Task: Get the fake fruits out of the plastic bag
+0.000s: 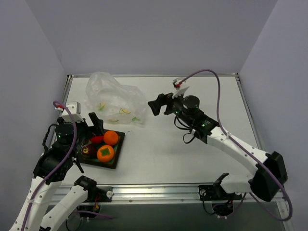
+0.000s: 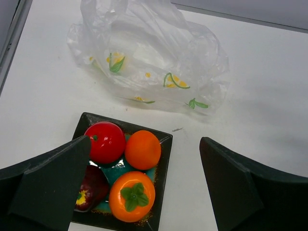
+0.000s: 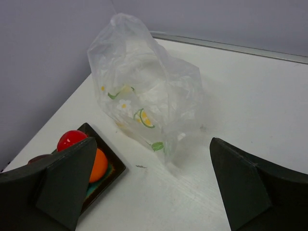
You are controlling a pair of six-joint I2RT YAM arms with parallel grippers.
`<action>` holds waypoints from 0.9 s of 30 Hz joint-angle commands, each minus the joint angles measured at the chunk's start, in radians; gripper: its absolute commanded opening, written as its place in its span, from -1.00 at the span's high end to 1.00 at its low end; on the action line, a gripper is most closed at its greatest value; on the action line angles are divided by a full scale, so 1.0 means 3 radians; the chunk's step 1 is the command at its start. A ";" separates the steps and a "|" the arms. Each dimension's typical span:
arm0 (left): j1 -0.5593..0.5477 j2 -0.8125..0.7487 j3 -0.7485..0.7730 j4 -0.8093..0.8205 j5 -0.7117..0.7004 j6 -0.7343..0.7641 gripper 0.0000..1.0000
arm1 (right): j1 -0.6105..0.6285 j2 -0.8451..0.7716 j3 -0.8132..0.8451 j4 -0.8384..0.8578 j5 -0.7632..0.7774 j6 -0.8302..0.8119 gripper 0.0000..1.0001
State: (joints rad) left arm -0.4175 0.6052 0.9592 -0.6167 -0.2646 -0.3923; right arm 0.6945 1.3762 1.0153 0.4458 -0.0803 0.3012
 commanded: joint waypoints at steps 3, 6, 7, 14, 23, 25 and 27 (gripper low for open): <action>0.0368 -0.0064 -0.0053 0.0373 0.0661 0.0091 -0.88 | 0.0001 -0.0925 -0.0627 -0.0166 0.0267 0.0049 -1.00; 0.0522 -0.0100 -0.0104 0.0485 0.0882 0.0106 -0.89 | 0.0001 -0.1513 -0.0918 -0.0380 0.0487 0.0121 -1.00; 0.0553 -0.0110 -0.0124 0.0511 0.1003 0.0111 -0.88 | 0.0006 -0.1661 -0.0975 -0.0467 0.0533 0.0156 -1.00; 0.0706 -0.0115 -0.0160 0.0644 0.1295 0.0096 -0.88 | 0.0006 -0.3046 -0.1262 -0.1265 0.1488 0.0361 -0.79; 0.0778 -0.0263 -0.0262 0.0788 0.1429 0.0060 -0.88 | 0.0001 -0.3227 -0.1227 -0.1747 0.2338 0.0724 0.54; 0.0778 -0.0279 -0.0257 0.0767 0.1383 0.0060 -0.88 | 0.0001 -0.3207 -0.1191 -0.1747 0.2354 0.0730 0.57; 0.0778 -0.0279 -0.0252 0.0752 0.1363 0.0060 -0.88 | 0.0001 -0.3135 -0.1150 -0.1747 0.2354 0.0714 0.56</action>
State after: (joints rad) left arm -0.1940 0.5262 0.8642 -0.4362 0.1413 -0.3771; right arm 0.6949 0.4076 0.6445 -0.0757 0.5545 0.4984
